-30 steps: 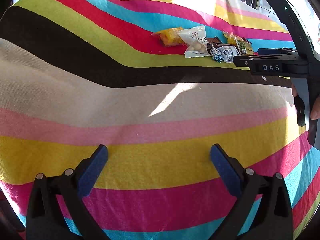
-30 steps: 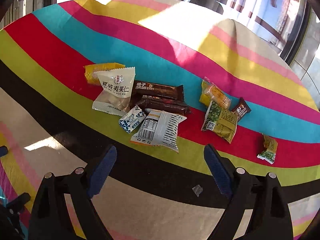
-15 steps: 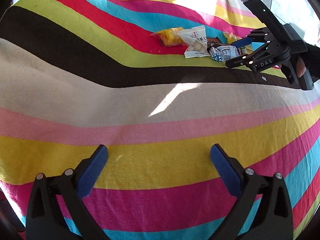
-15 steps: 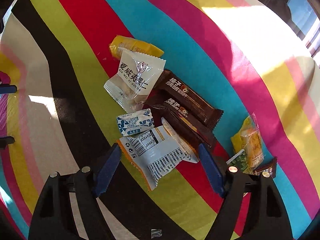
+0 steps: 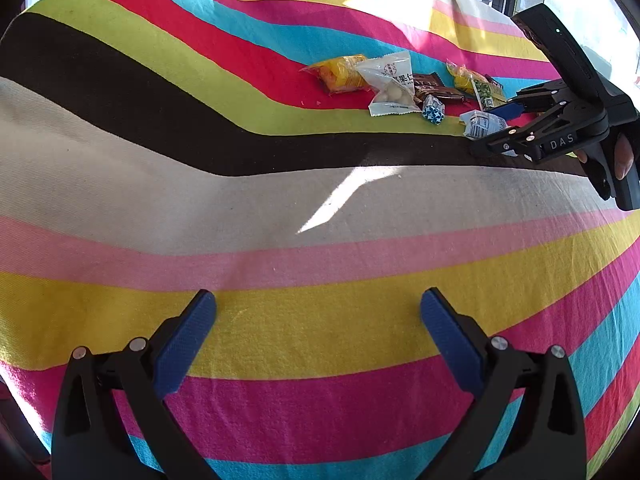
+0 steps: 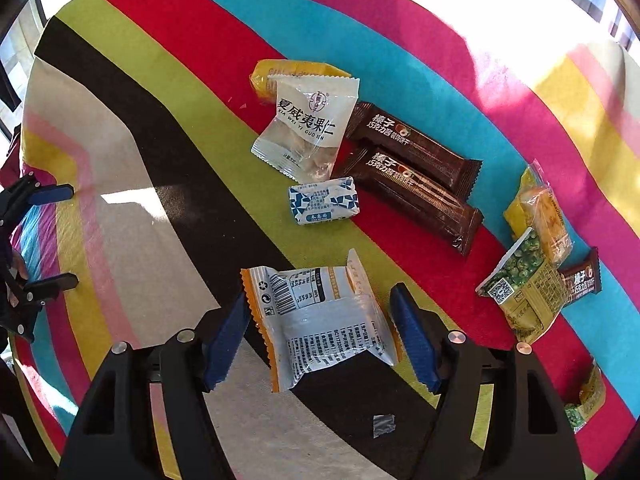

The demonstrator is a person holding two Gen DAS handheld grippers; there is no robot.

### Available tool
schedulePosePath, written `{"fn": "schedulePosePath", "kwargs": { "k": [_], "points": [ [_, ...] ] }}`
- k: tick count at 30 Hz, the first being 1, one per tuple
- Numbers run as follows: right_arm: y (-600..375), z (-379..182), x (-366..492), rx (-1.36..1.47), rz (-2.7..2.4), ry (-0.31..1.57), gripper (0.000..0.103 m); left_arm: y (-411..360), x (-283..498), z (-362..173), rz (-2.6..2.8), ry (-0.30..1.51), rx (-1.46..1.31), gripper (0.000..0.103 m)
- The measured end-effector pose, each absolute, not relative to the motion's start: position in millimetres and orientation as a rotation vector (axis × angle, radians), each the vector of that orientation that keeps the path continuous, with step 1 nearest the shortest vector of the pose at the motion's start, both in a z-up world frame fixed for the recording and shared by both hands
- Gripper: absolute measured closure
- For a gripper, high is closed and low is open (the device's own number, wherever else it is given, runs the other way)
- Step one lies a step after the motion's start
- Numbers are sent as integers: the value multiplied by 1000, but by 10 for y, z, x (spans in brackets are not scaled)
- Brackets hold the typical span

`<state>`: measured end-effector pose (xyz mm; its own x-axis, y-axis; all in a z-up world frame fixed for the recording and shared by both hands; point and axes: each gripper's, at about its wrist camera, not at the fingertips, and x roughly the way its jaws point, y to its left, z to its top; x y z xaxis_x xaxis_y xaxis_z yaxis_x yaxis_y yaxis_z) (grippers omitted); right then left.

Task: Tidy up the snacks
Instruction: 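Return to the table and grasp the white printed snack packet with the right gripper, then grasp the small white-blue milk box with the left gripper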

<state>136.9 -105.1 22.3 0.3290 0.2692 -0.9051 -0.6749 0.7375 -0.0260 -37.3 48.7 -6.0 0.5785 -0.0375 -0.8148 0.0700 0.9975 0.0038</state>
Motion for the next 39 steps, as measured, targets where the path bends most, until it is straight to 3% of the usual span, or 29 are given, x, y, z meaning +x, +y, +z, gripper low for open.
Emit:
{"fn": "schedulePosePath", "kwargs": {
  "k": [4, 5, 6, 21, 24, 27, 34, 39],
  "points": [
    [-1133, 170, 1266, -392, 639, 1041, 35, 491, -373, -61, -63, 952, 37, 1],
    [-1149, 173, 1235, -386, 629, 1026, 46, 486, -375, -60, -63, 952, 37, 1],
    [-1154, 196, 1160, -382, 620, 1005, 67, 487, -374, -60, -62, 952, 38, 1],
    [-2173, 162, -774, -77, 96, 864, 67, 303, -213, -30, -86, 972, -13, 1],
    [-2383, 68, -827, 0, 71, 856, 67, -28, -17, 22, -131, 954, 28, 3],
    [-2477, 103, -846, 46, 61, 822, 67, -314, 261, 60, -121, 965, -4, 12],
    [-2629, 38, -761, 153, 94, 853, 67, -702, 892, 142, 147, 924, -233, 12],
    [-2631, 27, -745, 177, 124, 850, 66, -869, 1374, 51, 379, 999, -331, 11]
  ]
}}
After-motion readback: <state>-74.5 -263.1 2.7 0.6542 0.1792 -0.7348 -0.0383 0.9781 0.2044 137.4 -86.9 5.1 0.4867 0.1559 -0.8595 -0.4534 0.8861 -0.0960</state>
